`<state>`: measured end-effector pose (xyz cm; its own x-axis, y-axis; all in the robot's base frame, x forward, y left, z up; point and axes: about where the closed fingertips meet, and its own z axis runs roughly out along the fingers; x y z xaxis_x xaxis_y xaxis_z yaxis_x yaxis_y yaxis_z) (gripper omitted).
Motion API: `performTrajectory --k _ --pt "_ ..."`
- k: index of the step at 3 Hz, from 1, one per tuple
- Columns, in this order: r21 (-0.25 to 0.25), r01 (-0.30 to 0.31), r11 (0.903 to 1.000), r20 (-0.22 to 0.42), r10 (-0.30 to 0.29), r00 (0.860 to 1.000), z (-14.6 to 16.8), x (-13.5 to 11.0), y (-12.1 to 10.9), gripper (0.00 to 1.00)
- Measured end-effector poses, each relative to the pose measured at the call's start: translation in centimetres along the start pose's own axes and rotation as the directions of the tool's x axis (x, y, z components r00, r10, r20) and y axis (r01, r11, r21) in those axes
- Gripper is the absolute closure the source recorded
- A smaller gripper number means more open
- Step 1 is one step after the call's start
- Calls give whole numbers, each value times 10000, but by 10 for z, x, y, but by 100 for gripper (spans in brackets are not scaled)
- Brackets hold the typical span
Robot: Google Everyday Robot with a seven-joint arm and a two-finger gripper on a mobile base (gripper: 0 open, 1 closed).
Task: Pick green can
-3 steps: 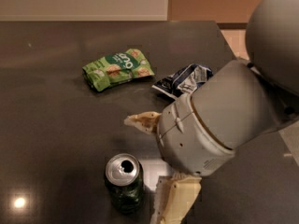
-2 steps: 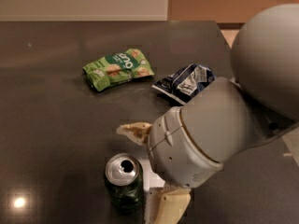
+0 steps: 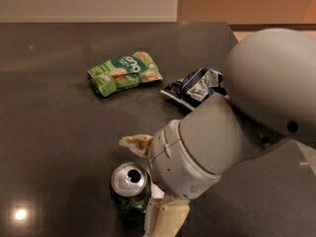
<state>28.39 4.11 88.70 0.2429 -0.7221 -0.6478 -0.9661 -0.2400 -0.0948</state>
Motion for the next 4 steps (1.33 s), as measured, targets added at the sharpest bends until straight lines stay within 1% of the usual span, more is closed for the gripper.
performTrajectory --k 1,2,4 --pt "-39 -114 9999 32 114 9999 3 3 -6 0" --pt "-101 -266 9996 83 267 9996 3 5 -11 18" --pt "-311 -457 9985 432 470 9980 -9 2 -15 65"
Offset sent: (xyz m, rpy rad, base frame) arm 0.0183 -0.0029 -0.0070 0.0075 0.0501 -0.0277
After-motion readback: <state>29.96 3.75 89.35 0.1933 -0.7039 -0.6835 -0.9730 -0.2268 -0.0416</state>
